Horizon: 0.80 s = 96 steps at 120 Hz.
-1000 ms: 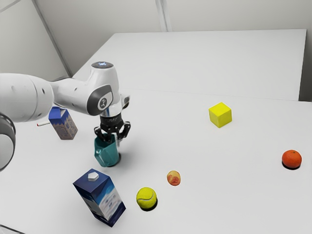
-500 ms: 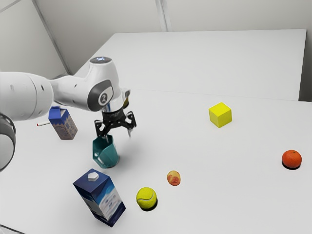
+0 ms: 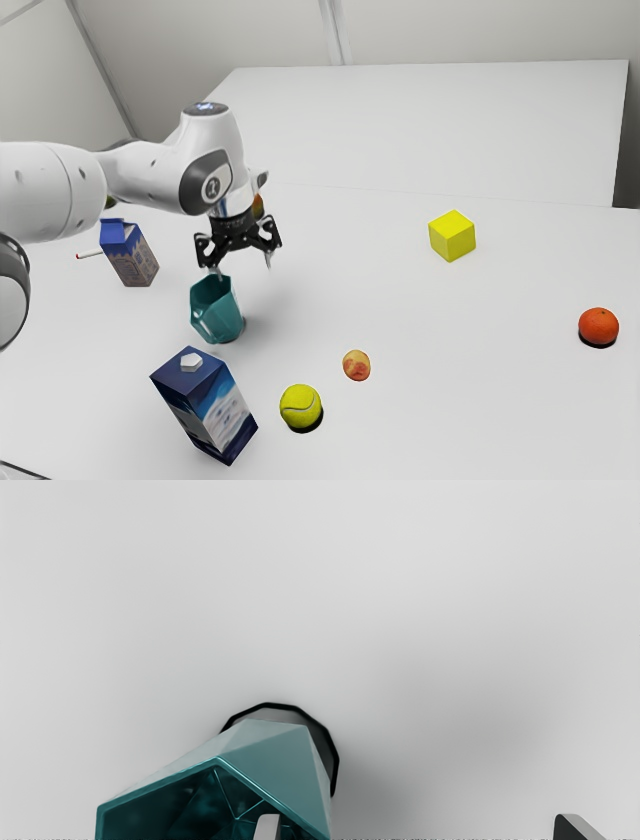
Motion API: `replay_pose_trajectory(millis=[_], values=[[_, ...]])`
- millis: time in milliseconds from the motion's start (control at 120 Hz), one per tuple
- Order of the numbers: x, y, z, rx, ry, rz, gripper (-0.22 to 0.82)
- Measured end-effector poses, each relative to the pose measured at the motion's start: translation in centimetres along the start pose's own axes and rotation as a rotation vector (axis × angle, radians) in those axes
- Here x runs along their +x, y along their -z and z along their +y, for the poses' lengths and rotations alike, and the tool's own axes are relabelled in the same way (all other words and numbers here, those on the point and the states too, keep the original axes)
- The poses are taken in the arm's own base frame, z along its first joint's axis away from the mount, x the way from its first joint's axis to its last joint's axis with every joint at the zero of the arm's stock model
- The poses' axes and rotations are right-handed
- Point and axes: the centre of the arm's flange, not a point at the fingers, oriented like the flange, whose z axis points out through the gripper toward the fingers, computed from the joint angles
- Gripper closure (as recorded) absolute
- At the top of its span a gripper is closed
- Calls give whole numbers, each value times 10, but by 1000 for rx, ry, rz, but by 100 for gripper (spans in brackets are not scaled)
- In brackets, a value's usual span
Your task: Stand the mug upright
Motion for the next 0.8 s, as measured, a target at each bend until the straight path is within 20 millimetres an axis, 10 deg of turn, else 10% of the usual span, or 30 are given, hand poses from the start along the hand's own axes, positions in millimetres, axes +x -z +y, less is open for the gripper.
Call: replay_pose_trajectory(millis=[533,800], values=[[13,89,-12,-2,-88,35,0],[39,156,-70,-62,-198,77,0]])
